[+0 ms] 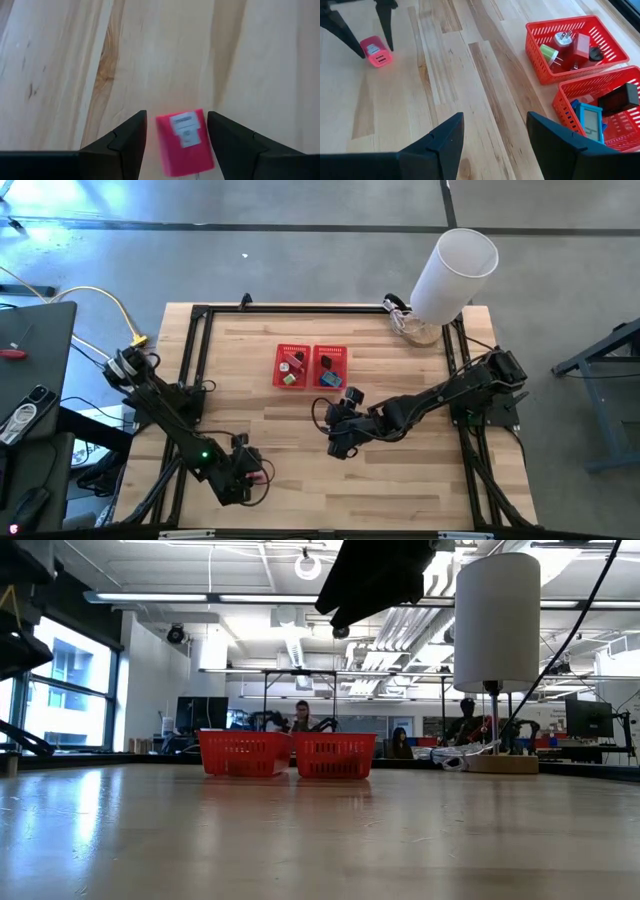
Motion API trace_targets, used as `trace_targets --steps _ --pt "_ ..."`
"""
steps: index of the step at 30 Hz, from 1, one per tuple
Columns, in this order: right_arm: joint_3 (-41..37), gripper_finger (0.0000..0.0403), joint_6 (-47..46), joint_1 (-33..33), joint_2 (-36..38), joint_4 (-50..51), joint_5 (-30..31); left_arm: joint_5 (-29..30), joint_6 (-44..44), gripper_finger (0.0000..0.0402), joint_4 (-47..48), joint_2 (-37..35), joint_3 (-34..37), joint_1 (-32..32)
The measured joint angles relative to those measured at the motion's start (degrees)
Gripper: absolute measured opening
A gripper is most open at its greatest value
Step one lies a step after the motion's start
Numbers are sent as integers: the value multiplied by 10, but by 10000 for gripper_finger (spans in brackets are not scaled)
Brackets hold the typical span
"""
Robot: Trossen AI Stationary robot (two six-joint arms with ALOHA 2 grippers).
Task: Pick & Place Office items
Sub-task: Put the pink charger adapter into the left red bin
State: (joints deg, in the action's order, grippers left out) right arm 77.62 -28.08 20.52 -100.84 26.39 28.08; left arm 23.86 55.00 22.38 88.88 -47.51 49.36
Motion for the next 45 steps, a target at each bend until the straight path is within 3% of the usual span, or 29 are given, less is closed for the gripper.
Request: trace_targets --steps 18,25,29,33,45 --pt "0 204 12 0 0 0 -1 -32 11 198 -1 50 -1 0" --pt "0 204 10 0 0 -1 -4 -34 12 142 1 50 -1 0" --pt "0 204 -3 0 0 -7 -59 -25 10 141 -1 50 -1 -1" --pt "0 204 -70 2 0 -43 -122 40 -9 141 -4 52 -4 -1" --pt "0 204 -127 8 -95 -190 -137 322 -119 141 -30 52 -31 -4"
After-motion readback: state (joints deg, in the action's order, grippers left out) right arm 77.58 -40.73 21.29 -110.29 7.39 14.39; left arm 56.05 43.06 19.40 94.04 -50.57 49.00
